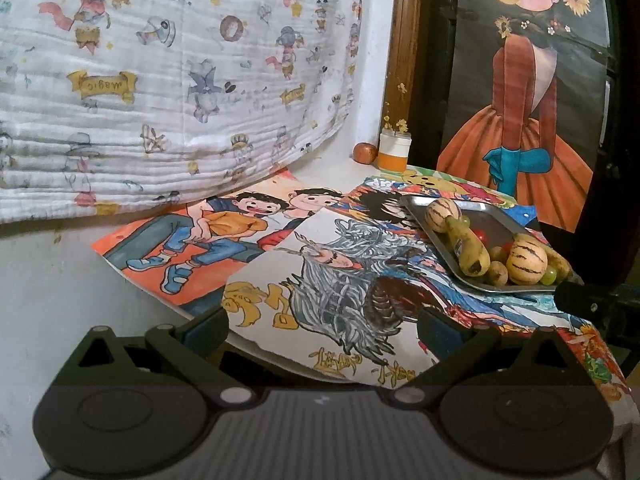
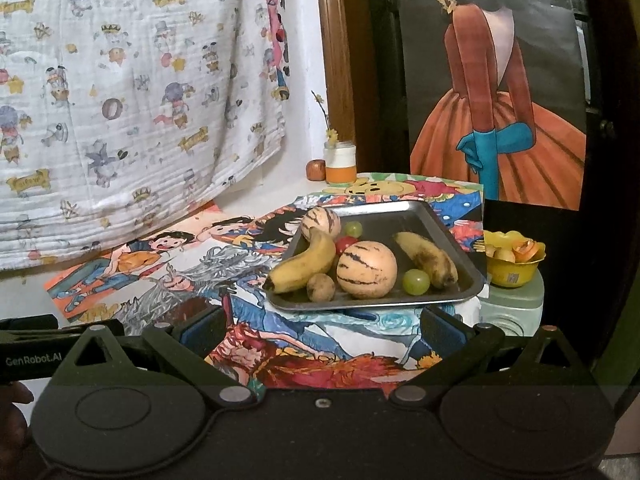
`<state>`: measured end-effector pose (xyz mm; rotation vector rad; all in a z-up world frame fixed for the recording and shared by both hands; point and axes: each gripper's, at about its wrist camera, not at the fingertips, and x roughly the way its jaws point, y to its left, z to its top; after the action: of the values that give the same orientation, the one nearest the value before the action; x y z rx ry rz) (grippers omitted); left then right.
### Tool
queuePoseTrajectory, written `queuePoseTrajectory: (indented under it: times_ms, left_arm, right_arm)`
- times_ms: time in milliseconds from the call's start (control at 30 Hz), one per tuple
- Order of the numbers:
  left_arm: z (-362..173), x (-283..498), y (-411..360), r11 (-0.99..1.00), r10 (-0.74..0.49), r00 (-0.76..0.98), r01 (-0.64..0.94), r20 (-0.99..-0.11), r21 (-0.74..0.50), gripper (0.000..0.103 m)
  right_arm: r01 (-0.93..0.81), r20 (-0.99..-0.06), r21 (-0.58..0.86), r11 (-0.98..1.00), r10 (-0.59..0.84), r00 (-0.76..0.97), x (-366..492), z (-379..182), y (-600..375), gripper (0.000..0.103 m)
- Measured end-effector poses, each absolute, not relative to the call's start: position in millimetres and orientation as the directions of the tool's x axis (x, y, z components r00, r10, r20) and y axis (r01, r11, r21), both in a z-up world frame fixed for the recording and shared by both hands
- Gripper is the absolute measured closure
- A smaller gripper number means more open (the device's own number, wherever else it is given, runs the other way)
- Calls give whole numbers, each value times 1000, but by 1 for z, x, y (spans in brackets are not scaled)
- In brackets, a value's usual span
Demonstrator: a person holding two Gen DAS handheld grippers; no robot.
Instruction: Organize fruits
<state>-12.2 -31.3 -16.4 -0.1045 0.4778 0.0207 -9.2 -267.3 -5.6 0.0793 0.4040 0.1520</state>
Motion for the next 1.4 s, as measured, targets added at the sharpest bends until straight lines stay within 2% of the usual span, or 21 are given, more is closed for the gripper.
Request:
queuePoseTrajectory:
  times_ms: [1400]
  left_arm:
    - [-19, -14, -33, 994, 0, 884, -52, -467, -99, 0]
  right_arm:
    - [-132, -396, 109, 985, 165, 903, -10, -8, -267, 1]
